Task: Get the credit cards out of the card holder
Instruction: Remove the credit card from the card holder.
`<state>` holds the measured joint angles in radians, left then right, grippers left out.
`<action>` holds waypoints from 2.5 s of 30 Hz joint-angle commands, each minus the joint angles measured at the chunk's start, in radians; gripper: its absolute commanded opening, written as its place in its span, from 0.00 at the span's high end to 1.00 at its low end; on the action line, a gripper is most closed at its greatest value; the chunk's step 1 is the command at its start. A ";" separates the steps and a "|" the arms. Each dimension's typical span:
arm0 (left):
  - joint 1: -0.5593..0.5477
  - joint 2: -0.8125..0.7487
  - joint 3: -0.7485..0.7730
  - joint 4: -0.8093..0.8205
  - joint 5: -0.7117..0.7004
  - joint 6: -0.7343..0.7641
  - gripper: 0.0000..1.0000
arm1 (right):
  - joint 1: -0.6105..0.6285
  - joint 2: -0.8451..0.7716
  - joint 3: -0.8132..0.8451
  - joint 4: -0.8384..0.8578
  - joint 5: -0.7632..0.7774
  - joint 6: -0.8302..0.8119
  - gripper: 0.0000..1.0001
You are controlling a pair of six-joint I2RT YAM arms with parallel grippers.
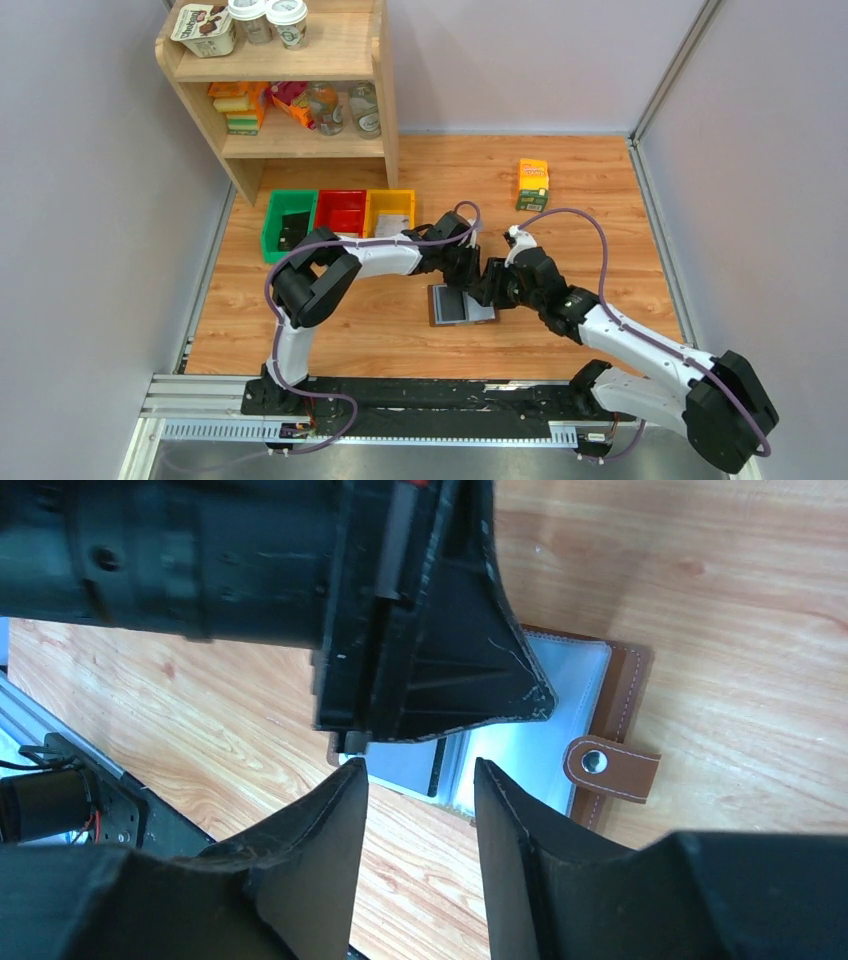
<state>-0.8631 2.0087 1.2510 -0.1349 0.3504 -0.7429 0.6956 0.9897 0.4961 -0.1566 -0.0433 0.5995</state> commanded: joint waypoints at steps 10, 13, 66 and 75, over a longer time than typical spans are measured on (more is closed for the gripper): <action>0.073 -0.151 0.005 0.014 -0.021 0.007 0.74 | -0.179 0.250 -0.056 0.186 -0.245 0.120 0.66; 0.076 -0.205 -0.039 0.011 -0.040 0.005 0.74 | -0.195 0.286 -0.047 0.164 -0.241 0.132 0.71; 0.035 -0.378 -0.403 -0.065 -0.231 -0.039 0.79 | -0.153 0.524 -0.005 0.624 -0.610 0.187 0.96; 0.029 -0.370 -0.400 -0.058 -0.232 -0.039 0.79 | -0.113 0.667 0.036 0.710 -0.664 0.220 0.80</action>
<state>-0.8181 1.6321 0.8627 -0.2047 0.1280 -0.7994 0.5369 1.6115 0.4828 0.4435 -0.6197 0.7856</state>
